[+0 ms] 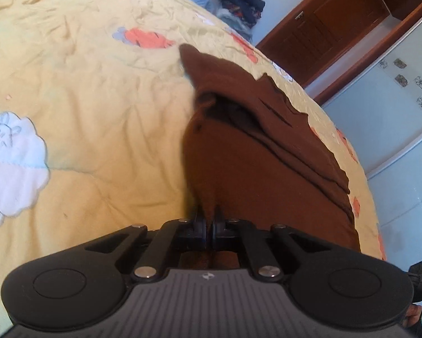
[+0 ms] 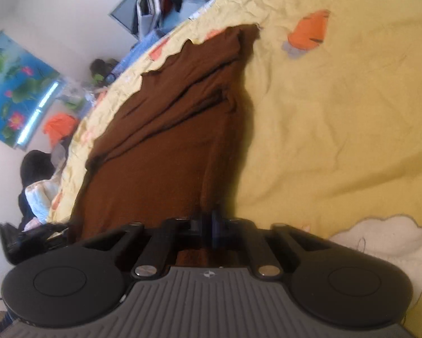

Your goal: Fold small clothes

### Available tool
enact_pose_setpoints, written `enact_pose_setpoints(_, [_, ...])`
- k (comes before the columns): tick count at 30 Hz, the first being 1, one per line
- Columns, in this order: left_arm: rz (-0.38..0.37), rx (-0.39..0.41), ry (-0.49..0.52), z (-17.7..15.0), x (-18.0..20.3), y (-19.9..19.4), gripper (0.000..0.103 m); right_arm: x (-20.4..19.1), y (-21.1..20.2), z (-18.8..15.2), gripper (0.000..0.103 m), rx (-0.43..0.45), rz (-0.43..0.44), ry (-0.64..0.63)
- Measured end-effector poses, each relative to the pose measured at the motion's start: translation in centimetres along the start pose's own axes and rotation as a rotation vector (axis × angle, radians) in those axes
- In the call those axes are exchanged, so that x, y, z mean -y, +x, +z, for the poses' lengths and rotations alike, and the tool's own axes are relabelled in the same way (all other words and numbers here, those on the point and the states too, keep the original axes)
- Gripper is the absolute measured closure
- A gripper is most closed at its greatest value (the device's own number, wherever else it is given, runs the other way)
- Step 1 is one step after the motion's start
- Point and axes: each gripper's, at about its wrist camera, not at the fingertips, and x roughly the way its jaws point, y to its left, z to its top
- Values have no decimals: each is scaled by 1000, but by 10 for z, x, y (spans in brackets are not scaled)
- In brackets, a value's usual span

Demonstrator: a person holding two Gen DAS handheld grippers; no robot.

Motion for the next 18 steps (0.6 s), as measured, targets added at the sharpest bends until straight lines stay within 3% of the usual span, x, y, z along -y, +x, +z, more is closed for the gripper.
enact_pose_setpoints(3, [40, 7, 37, 0, -4, -10, 99, 11, -16, 1, 94, 51, -44, 2])
enact_pose_setpoints(7, [0, -35, 19, -11, -5, -19, 96, 21, -22, -8, 93, 60, -9, 69])
enact_pose_setpoints(10, [-101, -118, -92, -24, -12, -23, 84, 12, -27, -15, 56, 52, 28, 100])
enact_pose_setpoints(11, [-122, -116, -117, -31, -14, -25, 83, 11, -31, -19, 39, 51, 56, 103])
enact_pose_setpoints(12, [-133, -110, -125, -37, -14, -28, 83, 8, -32, -26, 33, 45, 79, 110])
enact_pose_setpoints(15, [-144, -73, -137, -48, -16, -32, 85, -1, -33, -42, 38, 13, 120, 95])
enact_pose_setpoints(16, [-126, -70, -139, -48, -16, -32, 99, -5, -32, -45, 42, 9, 112, 83])
enact_pose_setpoints(17, [-99, -65, -131, -47, -16, -31, 99, -7, -31, -47, 61, -2, 99, 70])
enact_pose_setpoints(18, [-85, -56, -122, -45, -16, -33, 99, -7, -28, -48, 91, -25, 78, 61])
